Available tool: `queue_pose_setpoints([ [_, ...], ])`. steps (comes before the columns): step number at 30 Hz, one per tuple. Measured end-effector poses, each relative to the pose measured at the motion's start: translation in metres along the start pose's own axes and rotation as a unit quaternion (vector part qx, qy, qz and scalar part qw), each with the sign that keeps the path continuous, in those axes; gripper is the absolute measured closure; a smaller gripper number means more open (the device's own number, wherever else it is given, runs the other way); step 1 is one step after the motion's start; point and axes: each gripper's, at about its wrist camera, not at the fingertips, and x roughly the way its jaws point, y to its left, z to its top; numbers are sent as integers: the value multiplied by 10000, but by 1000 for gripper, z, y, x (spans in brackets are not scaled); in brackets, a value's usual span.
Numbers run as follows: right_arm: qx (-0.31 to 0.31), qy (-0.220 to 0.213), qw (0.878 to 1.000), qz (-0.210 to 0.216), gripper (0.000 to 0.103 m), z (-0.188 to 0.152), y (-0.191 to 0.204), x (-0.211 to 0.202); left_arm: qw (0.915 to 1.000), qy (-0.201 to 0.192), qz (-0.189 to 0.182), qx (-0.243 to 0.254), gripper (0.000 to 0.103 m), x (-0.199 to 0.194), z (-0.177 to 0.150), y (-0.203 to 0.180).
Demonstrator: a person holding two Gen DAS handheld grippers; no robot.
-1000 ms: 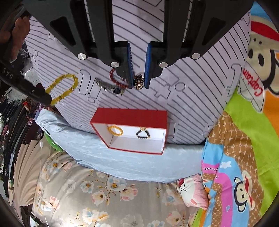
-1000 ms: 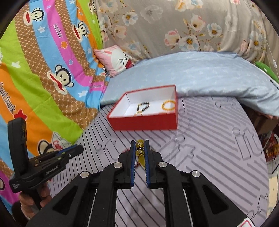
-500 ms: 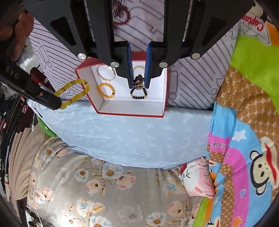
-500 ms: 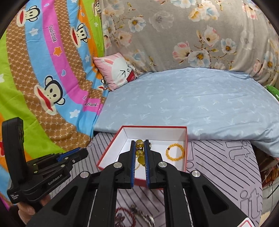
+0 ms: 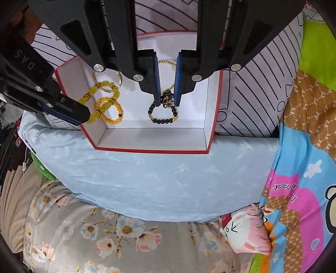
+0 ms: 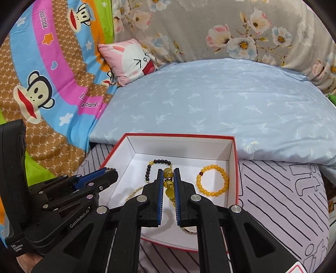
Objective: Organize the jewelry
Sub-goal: 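Open both tools in the box and withdraw them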
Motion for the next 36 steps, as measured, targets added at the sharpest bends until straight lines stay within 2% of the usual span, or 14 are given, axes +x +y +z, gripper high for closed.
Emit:
queue_pose_setpoints([
  [3,10,115,9999,15,93,-2,-4,16,9999,18,26,-106,90,12,2,5],
  [4,16,111,9999,3,92,-2,-5,18,9998,2,88,-154,85,15,3,7],
  [6,36,66,9999,-90,80,-2,-8,17,9995,-73,160,-255,69,15,4,14],
  [7,55,40,9999,-90,77,-2,-9,15,9993,-103,187,-308,61,14,5,16],
  [8,80,-9,9999,-84,74,-2,-11,11,9990,-152,168,-375,60,10,6,20],
  [13,111,-178,9998,-26,73,-12,-17,-18,9984,-277,107,-486,60,-15,-2,33],
  [20,75,-178,9998,85,72,-52,-12,-59,9977,-398,90,-546,58,-62,-33,40],
  [28,36,-19,10000,-10,72,-115,2,-97,9985,-283,86,-463,58,-100,-90,31],
  [31,58,85,9999,-51,72,-138,5,-107,9989,-237,34,-408,52,-114,-116,23],
  [36,184,308,9993,-76,72,-176,3,-119,9997,-134,-32,-210,52,-127,-149,2],
])
